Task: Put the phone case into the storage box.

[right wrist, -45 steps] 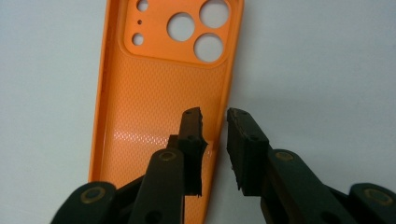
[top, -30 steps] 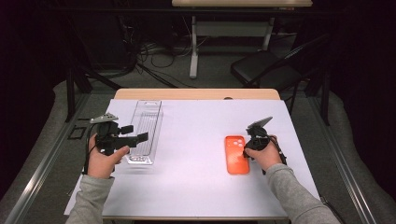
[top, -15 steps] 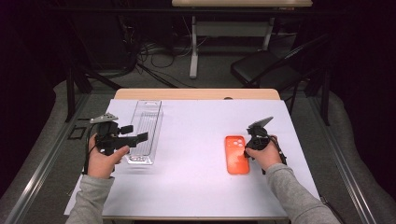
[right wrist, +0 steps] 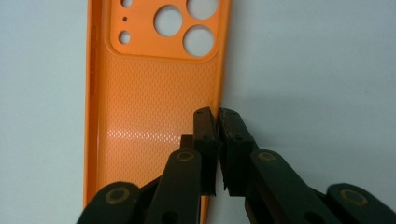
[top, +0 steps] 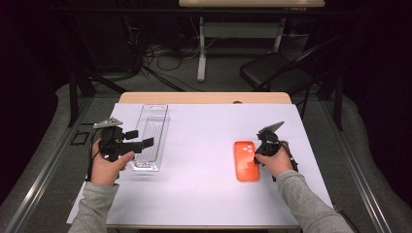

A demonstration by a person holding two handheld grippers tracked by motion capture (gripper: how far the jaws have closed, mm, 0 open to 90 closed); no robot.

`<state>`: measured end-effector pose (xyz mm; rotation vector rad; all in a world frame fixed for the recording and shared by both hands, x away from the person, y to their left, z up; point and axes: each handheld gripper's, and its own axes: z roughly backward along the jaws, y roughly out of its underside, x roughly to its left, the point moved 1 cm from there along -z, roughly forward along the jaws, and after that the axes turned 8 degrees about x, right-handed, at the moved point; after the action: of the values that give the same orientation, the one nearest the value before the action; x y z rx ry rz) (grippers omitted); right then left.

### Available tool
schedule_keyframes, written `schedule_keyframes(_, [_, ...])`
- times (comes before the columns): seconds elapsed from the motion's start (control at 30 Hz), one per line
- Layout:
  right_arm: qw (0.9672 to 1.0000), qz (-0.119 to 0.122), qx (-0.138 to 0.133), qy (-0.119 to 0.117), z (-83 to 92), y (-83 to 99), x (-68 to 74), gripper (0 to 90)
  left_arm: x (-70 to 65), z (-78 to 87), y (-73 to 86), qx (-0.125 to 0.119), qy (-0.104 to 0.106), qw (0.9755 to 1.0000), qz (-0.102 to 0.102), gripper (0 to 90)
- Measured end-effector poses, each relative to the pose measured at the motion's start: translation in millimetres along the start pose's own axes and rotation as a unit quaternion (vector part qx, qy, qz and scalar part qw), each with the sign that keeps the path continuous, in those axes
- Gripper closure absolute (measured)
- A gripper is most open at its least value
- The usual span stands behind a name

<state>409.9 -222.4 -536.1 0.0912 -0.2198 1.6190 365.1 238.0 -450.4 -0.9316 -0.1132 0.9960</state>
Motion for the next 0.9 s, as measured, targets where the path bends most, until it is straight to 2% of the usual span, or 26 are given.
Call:
schedule_keyframes(0.1, [1.0,0.001,-0.001,-0.001,0.1,0.1,-0.6,86.2,0.1,-0.1,0.0,0.0,0.0,1.0,0.0,16.6])
schedule_keyframes(0.13, [0.9999,0.003,0.011,-0.003,2.0,-0.2,-1.1,86.4,0.1,-0.1,0.0,0.0,0.0,1.0,0.0,16.6])
schedule_keyframes(0.3, [1.0,-0.002,-0.004,-0.003,0.3,-0.1,-1.2,86.7,0.1,0.0,0.0,0.0,0.0,1.0,0.0,16.6])
schedule_keyframes(0.43, [1.0,-0.001,0.005,-0.006,1.5,0.0,-1.4,86.7,0.0,0.0,0.0,0.0,-0.001,1.0,0.0,16.6])
schedule_keyframes(0.63, [1.0,-0.007,-0.005,-0.005,0.1,0.2,-1.4,87.0,0.1,0.0,0.0,0.0,-0.001,1.0,0.001,16.7])
schedule_keyframes(0.7, [0.9998,-0.009,-0.014,-0.014,-1.1,0.5,-1.8,87.1,0.1,0.1,0.0,-0.001,-0.001,1.0,0.001,16.6])
schedule_keyframes(0.8, [0.9999,-0.011,0.003,0.001,1.0,0.1,-1.4,87.5,0.3,0.1,0.0,-0.001,-0.001,1.0,0.001,16.6])
schedule_keyframes(0.9, [0.9999,-0.014,-0.004,-0.006,0.4,0.7,-1.1,87.7,0.3,0.1,0.0,-0.001,-0.001,1.0,0.001,16.6])
